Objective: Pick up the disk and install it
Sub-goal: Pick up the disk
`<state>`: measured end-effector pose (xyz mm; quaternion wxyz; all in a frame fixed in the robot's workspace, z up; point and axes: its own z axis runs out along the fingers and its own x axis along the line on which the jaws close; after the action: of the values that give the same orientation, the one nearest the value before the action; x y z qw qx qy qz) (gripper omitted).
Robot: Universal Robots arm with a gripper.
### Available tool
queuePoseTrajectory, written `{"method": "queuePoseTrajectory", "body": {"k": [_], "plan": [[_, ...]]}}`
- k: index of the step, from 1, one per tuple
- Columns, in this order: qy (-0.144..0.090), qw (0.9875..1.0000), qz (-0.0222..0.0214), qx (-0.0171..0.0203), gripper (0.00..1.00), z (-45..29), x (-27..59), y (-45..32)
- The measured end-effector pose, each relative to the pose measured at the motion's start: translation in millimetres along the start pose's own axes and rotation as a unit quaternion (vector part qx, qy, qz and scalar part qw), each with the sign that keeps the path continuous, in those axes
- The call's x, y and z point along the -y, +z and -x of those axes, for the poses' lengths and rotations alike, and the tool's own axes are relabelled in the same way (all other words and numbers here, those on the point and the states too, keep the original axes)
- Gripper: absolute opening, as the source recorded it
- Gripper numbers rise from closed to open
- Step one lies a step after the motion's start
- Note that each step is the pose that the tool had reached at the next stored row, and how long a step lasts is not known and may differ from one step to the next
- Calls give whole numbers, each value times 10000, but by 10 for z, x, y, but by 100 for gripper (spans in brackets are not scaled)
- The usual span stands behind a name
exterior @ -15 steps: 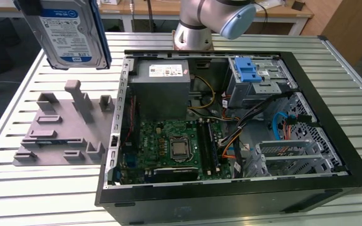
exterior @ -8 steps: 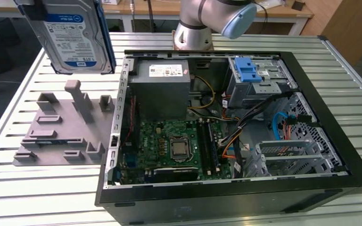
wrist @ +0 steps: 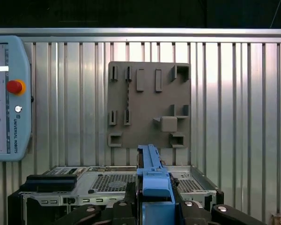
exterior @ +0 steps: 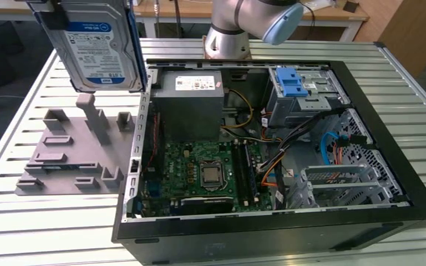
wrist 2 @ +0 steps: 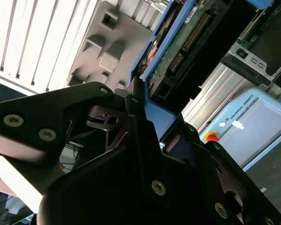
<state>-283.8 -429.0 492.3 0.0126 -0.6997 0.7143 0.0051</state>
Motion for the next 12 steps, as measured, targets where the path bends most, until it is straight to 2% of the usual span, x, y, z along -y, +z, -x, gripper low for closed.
{"method": "queuePoseTrajectory", "body": {"k": [12], "plan": [[0, 10000, 0, 0, 36, -90, 306, 11]]}}
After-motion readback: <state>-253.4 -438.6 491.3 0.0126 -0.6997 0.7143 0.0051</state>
